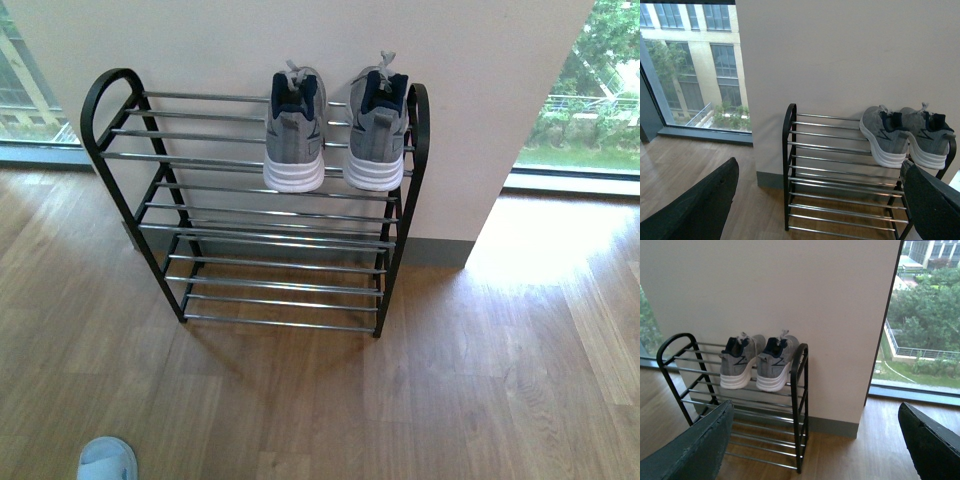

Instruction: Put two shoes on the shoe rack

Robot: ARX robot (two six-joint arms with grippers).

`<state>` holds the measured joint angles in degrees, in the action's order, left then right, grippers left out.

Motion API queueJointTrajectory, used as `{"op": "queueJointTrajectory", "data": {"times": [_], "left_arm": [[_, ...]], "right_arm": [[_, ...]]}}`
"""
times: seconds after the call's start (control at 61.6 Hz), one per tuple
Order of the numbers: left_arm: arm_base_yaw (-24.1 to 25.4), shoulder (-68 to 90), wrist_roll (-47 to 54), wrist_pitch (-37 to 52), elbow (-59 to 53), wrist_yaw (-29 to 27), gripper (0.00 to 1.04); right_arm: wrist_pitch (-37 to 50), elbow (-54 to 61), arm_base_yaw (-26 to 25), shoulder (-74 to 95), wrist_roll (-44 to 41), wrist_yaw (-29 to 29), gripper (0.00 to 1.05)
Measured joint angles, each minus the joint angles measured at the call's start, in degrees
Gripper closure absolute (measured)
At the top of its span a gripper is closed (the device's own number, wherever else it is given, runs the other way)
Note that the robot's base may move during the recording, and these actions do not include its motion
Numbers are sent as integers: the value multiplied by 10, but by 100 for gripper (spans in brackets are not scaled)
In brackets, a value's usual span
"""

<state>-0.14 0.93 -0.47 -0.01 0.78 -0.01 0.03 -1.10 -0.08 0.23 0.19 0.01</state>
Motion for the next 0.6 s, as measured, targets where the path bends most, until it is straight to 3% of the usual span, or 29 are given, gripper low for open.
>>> {"op": "queueJointTrajectory", "data": {"times": [0.6], "left_arm": [[0,0,0,0,0,0,9]], "right_arm": [[0,0,0,0,0,0,9]]}}
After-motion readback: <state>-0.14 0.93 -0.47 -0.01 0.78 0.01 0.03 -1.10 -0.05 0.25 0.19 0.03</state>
